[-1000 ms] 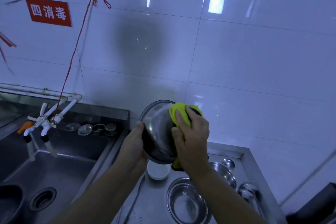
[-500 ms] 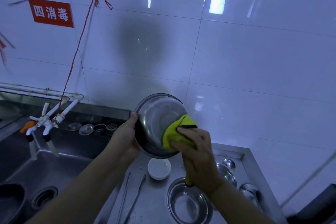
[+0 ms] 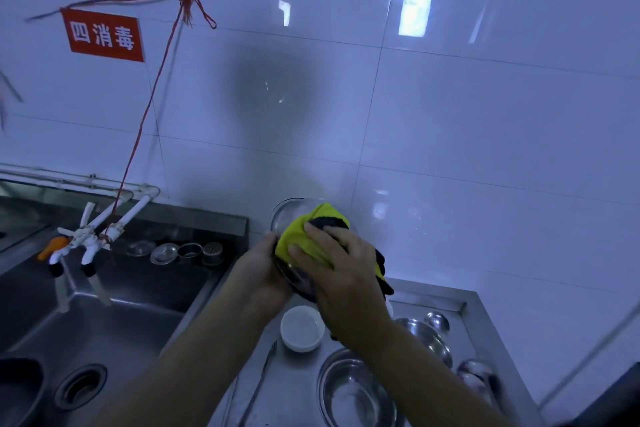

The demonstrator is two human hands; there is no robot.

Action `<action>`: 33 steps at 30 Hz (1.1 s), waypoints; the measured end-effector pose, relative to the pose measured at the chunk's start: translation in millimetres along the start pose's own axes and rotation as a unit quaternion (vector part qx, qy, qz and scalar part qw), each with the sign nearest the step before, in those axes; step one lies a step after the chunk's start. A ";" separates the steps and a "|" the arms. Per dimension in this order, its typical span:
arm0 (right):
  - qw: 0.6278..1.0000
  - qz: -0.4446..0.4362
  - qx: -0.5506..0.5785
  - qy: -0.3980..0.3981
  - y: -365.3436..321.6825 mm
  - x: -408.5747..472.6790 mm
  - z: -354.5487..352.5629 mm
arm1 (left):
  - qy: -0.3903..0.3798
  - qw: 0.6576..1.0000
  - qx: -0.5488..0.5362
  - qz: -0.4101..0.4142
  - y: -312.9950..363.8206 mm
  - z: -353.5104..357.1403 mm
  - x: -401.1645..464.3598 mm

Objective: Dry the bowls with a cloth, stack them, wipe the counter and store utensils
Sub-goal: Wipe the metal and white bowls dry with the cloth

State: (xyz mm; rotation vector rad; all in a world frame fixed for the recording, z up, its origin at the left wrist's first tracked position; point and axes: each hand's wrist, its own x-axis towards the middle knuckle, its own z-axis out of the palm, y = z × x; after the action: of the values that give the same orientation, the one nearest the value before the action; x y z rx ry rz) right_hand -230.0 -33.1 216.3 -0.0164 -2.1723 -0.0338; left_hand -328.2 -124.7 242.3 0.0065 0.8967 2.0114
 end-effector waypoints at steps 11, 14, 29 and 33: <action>0.999 -0.008 -0.030 0.020 -3.2 -30.1 12.5 | 0.013 0.999 -0.046 -0.003 -10.8 -6.6 4.2; 0.999 -0.007 -0.013 0.039 5.5 -40.0 8.7 | 0.026 0.997 -0.073 0.019 -7.9 -6.5 3.7; 0.875 0.319 0.351 0.098 44.9 -36.9 14.5 | -0.013 0.997 0.043 0.069 -13.4 -42.8 10.7; 0.879 0.347 0.326 -0.008 62.2 -17.7 19.1 | 0.008 0.967 0.213 0.142 -11.9 -46.4 16.7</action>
State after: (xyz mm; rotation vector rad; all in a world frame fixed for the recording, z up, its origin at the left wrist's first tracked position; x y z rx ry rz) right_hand -234.2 29.7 192.1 -0.4065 -1.9744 1.1049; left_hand -344.8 -135.8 195.6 0.3784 1.3865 2.0362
